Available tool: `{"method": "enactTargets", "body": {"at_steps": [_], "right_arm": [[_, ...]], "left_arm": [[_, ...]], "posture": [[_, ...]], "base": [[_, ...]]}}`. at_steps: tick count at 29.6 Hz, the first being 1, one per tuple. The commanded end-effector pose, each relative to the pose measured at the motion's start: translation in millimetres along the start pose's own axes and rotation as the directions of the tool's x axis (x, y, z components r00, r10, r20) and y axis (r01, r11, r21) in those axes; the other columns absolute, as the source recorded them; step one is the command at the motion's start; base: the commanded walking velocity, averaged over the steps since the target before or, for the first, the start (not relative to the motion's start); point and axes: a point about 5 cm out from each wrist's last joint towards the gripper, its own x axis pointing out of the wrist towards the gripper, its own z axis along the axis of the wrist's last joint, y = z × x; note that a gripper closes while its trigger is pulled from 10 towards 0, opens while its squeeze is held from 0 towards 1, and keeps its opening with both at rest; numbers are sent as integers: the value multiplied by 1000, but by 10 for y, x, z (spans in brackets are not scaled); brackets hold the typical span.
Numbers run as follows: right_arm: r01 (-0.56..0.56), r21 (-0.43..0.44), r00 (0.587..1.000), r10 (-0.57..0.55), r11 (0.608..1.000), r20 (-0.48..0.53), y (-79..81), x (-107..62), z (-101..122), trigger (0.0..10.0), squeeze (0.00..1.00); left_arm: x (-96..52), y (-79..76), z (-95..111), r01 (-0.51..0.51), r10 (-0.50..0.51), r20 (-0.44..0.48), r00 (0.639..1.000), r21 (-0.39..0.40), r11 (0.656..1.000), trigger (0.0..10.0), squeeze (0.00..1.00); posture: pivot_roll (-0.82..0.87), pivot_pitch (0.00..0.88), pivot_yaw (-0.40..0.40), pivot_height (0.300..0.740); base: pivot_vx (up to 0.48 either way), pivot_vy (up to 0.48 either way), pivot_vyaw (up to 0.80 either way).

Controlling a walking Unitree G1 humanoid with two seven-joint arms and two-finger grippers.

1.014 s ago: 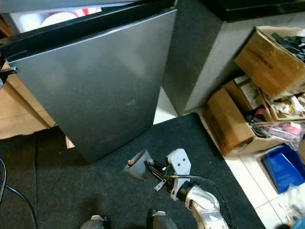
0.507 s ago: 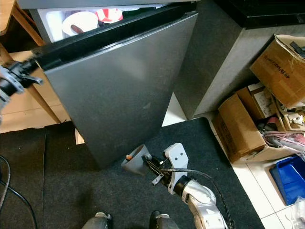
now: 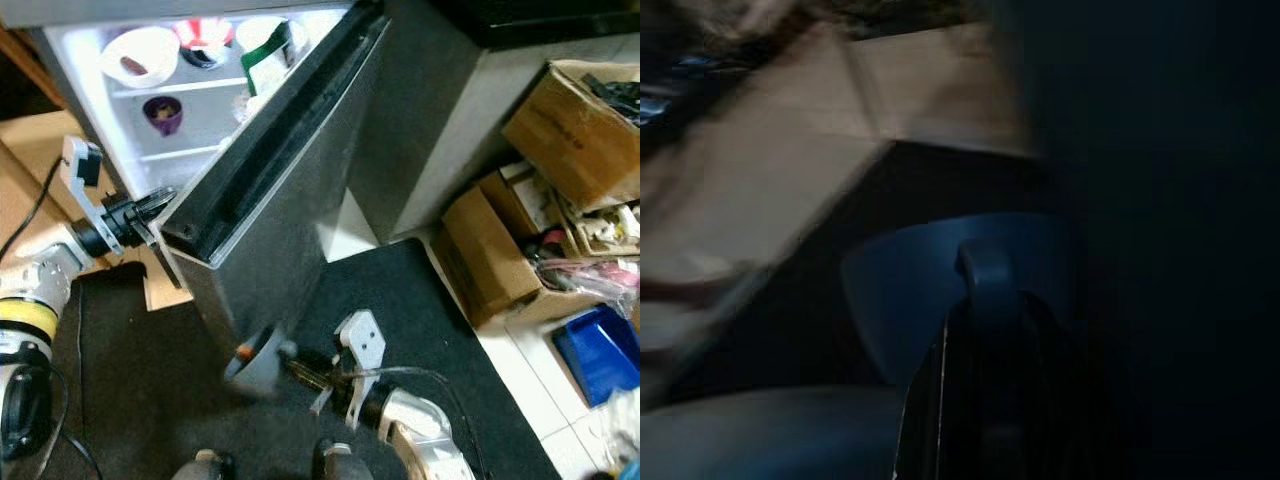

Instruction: Restocking fridge

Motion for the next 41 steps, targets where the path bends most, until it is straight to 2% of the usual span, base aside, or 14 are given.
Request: {"method": "enactTargets", "body": {"at_steps": [1, 2, 11, 13, 16, 17, 18, 20, 24, 26, 27, 29, 32, 41], "right_arm": [[-107, 34, 994, 106, 994, 9, 137, 27, 5, 10000, 0], [-179, 57, 984, 179, 982, 2, 224, 32, -2, 10000, 0], [-262, 112, 965, 258, 959, 43, 294, 26, 26, 10000, 0], [-251, 128, 964, 236, 959, 123, 273, 58, 116, 10000, 0], [-234, 130, 964, 212, 964, 163, 247, 81, 163, 10000, 0], [-192, 141, 950, 149, 971, 274, 179, 155, 308, 10000, 0], [-192, 141, 950, 149, 971, 274, 179, 155, 308, 10000, 0], [-177, 150, 924, 112, 973, 365, 143, 211, 437, 10000, 0], [-174, 152, 908, 99, 973, 407, 126, 235, 504, 10000, 0], [-165, 144, 898, 88, 976, 431, 104, 264, 567, 10000, 0], [-165, 144, 898, 88, 976, 431, 104, 264, 567, 10000, 0], [-140, 122, 894, 73, 983, 443, 74, 302, 637, 10000, 0], [-124, 94, 877, 65, 988, 476, 44, 325, 764, 10000, 0], [-91, 58, 855, 48, 994, 516, -42, 289, 944, 10000, 0]], "left_arm": [[-28, -29, -138, -4, 4, -16, 1000, -37, 999, 10000, 0], [-62, -45, -204, -12, 11, -23, 1000, -49, 999, 10000, 0], [-133, -101, -297, -34, 33, -25, 999, -76, 996, 10000, 0], [-147, -109, -327, -62, 61, -13, 998, -94, 994, 10000, 0], [-141, -119, -346, -71, 71, -8, 997, -101, 992, 10000, 0], [-117, -151, -429, -102, 104, 10, 995, -131, 986, 10000, 0], [-117, -151, -429, -102, 104, 10, 995, -131, 986, 10000, 0], [-115, -171, -532, -144, 150, 22, 988, -167, 975, 10000, 0], [-141, -178, -620, -183, 190, 19, 982, -195, 963, 10000, 0], [-241, -160, -778, -270, 277, -3, 961, -238, 933, 10000, 0], [-241, -160, -778, -270, 277, -3, 961, -238, 933, 10000, 0], [-372, -130, -937, -362, 372, -24, 928, -297, 884, 10000, 0], [-454, -151, -1052, -402, 412, -42, 910, -326, 856, 10000, 0], [-532, -248, -1256, -442, 442, -85, 893, -352, 825, 10000, 0]], "posture": [[-128, 235, -1, 740], [-123, 232, -1, 740], [-110, 223, 2, 740], [-109, 217, 5, 740], [-107, 213, 7, 740], [-103, 206, 11, 740], [-103, 206, 11, 740], [-101, 202, 13, 740], [-98, 198, 13, 740], [-93, 192, 13, 740], [-93, 192, 13, 740], [-91, 189, 12, 740], [-84, 185, 12, 740], [-81, 177, 15, 740]], "base": [[0, 0, 0], [0, 0, 0], [0, 0, 0], [0, 0, 0], [0, 0, 0], [0, 0, 0], [0, 0, 0], [0, 0, 0], [0, 0, 0], [0, 0, 0], [0, 0, 0], [0, 0, 0], [0, 0, 0], [0, 0, 0]]}}
